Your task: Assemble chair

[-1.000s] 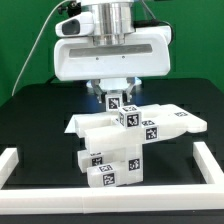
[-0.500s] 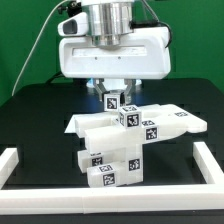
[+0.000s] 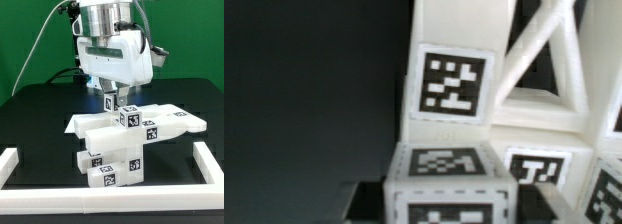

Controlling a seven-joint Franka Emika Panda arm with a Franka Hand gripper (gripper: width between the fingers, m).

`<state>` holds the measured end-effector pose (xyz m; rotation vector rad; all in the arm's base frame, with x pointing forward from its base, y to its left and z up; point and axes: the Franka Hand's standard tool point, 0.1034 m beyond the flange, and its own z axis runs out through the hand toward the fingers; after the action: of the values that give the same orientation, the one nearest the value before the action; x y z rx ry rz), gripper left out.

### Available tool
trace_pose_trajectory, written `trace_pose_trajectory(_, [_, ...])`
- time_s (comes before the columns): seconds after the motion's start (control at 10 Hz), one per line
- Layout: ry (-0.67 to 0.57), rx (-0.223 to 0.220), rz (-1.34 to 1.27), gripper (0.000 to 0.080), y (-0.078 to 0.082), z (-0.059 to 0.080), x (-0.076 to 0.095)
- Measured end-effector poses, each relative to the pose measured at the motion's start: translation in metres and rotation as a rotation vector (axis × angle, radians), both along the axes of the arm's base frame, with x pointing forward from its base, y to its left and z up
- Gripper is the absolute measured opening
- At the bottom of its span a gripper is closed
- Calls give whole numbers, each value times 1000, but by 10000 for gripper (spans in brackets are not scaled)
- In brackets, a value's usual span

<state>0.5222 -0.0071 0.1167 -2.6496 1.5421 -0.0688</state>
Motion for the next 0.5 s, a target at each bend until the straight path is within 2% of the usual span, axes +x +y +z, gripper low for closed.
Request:
trace_pose_trajectory(0.1, [-1,-2,24,454,0,0,0])
trace_pose_trajectory(0.2, [-1,-2,31,577,0,0,0])
trace_pose_trajectory(0.3, [-13,-21,263,577,-3,0,0])
trace_pose_trajectory(0.4, [-26,-40,474,636,-8,0,1])
trace_pose_trajectory(0.5, [-32,-51,615,636,-10,0,0])
